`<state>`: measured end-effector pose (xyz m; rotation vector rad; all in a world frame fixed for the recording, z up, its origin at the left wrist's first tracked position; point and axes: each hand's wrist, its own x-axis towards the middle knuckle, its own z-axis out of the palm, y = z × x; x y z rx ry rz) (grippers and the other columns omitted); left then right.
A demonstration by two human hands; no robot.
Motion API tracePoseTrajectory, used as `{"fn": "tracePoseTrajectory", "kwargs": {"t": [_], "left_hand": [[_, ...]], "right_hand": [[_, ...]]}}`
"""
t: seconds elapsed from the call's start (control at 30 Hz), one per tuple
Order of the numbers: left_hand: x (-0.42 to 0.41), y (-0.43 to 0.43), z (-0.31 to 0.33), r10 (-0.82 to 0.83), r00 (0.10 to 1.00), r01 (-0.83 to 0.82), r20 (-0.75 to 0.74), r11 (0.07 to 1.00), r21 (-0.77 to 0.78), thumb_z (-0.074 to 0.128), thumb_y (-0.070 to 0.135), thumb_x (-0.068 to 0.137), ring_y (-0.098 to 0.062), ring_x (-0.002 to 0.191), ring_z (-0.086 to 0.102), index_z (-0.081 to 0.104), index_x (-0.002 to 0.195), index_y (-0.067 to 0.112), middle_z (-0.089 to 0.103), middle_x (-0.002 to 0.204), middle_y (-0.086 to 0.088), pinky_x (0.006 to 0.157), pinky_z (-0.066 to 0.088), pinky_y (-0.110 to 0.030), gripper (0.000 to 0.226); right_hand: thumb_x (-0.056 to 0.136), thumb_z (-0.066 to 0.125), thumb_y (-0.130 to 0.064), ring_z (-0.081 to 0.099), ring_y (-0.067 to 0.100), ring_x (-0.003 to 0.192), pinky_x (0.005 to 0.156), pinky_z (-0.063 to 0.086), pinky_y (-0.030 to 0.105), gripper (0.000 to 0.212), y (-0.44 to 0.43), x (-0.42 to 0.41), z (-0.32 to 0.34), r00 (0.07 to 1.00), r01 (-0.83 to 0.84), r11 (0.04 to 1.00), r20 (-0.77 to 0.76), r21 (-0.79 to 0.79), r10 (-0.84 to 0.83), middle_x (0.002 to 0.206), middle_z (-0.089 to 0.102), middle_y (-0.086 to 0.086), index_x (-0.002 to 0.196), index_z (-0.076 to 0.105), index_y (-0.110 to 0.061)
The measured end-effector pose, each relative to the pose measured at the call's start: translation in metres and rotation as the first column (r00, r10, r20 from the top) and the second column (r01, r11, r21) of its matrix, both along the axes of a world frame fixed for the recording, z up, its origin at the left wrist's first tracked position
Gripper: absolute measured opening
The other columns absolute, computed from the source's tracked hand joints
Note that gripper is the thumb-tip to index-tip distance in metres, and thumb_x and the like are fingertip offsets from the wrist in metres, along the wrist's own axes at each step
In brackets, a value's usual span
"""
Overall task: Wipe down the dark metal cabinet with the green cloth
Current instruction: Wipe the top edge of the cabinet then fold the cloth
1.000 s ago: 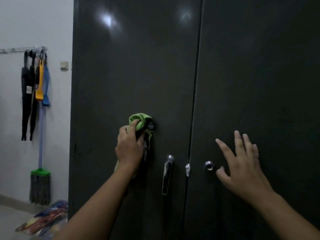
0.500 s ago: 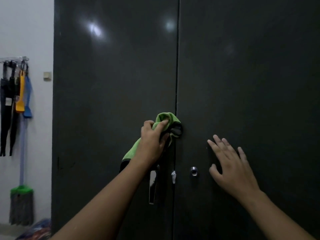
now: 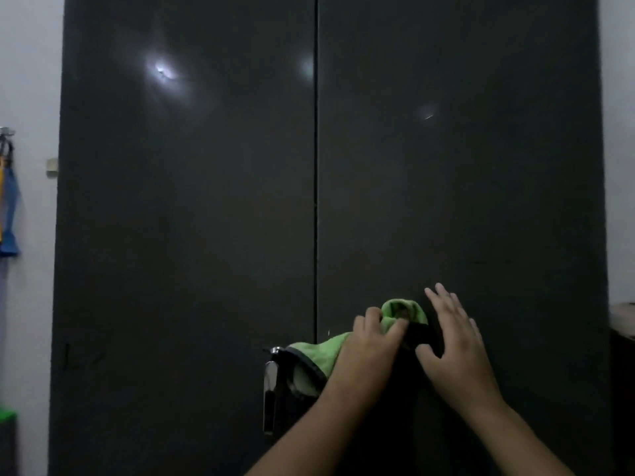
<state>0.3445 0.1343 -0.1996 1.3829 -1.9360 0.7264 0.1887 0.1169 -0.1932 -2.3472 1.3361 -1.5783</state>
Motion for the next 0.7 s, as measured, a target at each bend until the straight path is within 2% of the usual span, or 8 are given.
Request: {"fn": "tracePoseTrajectory", "kwargs": {"t": [0.07,0.13,0.2,0.3,0.4,0.57,0.63,0.7], "left_hand": [[-0.001,-0.004,0.002,-0.003,0.999,0.003,0.045,1.0,-0.005,0.063,0.021,0.091,-0.028,0.115,0.045,0.032,0.142,0.028,0.032,0.137,-0.012,0.085,0.053,-0.035,0.06],[0.004,-0.005,0.012,-0.013,0.989,0.017,0.15,1.0,-0.024,0.062,0.024,0.092,-0.029,0.121,0.039,0.027,0.144,0.031,0.028,0.14,-0.014,0.093,0.05,-0.038,0.063],[0.009,-0.005,0.034,0.007,0.98,0.01,0.2,0.996,-0.084,0.062,0.027,0.092,-0.029,0.123,0.034,0.023,0.147,0.035,0.023,0.141,-0.014,0.097,0.046,-0.039,0.068],[0.024,-0.009,0.083,0.159,0.982,-0.132,0.1,0.963,-0.236,0.057,0.024,0.094,-0.033,0.12,0.034,0.019,0.15,0.035,0.017,0.141,-0.014,0.095,0.044,-0.04,0.069],[0.049,-0.008,0.13,0.284,0.959,-0.275,-0.023,0.905,-0.324,0.048,0.028,0.098,-0.033,0.116,0.034,0.015,0.152,0.034,0.02,0.139,-0.012,0.089,0.039,-0.042,0.064],[0.084,0.001,0.152,0.313,0.896,-0.405,-0.315,0.867,-0.29,0.049,0.033,0.097,-0.033,0.115,0.035,0.023,0.152,0.032,0.026,0.138,-0.011,0.087,0.042,-0.047,0.061],[0.087,0.007,0.14,0.315,0.887,-0.409,-0.337,0.875,-0.26,0.058,0.026,0.091,-0.033,0.114,0.035,0.027,0.151,0.031,0.027,0.138,-0.01,0.088,0.044,-0.047,0.067],[0.089,0.012,0.121,0.309,0.911,-0.374,-0.274,0.898,-0.232,0.066,0.018,0.083,-0.033,0.114,0.036,0.032,0.149,0.028,0.026,0.138,-0.01,0.087,0.045,-0.047,0.075]], "right_hand": [[0.085,0.063,-0.009,-0.003,-0.003,0.148,0.125,0.007,0.045,0.084,0.0,-0.016,-0.003,0.999,0.004,0.999,0.049,0.034,-0.006,0.163,0.011,-0.021,0.155,0.025,-0.034],[0.086,0.064,-0.009,-0.003,-0.003,0.148,0.124,0.013,0.046,0.082,0.001,-0.031,-0.003,0.997,-0.006,0.998,0.078,0.068,0.001,0.161,0.009,-0.024,0.154,0.028,-0.036],[0.087,0.064,-0.011,-0.006,-0.002,0.148,0.124,0.015,0.046,0.082,0.002,-0.036,0.0,0.999,-0.015,0.997,0.039,0.078,0.012,0.158,0.004,-0.031,0.153,0.026,-0.04],[0.088,0.063,-0.016,-0.012,0.0,0.149,0.125,0.009,0.046,0.083,0.005,-0.031,0.009,0.999,-0.019,1.0,-0.051,0.023,0.02,0.159,-0.003,-0.033,0.153,0.021,-0.045],[0.088,0.056,-0.027,-0.021,-0.004,0.147,0.123,-0.004,0.038,0.08,0.007,-0.026,0.019,0.989,-0.026,0.998,-0.144,-0.053,0.019,0.156,-0.011,-0.039,0.151,0.014,-0.052],[0.094,0.049,-0.038,-0.032,-0.002,0.143,0.121,-0.013,0.036,0.078,0.008,-0.025,0.029,0.94,0.032,0.998,-0.338,-0.053,-0.048,0.156,-0.025,-0.033,0.153,-0.001,-0.051],[0.095,0.047,-0.04,-0.032,-0.001,0.144,0.122,-0.012,0.038,0.078,0.008,-0.024,0.031,0.927,0.041,0.999,-0.372,-0.026,-0.048,0.158,-0.025,-0.029,0.155,-0.003,-0.047],[0.096,0.045,-0.04,-0.031,0.002,0.145,0.123,-0.01,0.041,0.078,0.009,-0.02,0.03,0.917,0.037,0.999,-0.398,0.008,-0.031,0.158,-0.025,-0.027,0.156,-0.004,-0.045]]}}
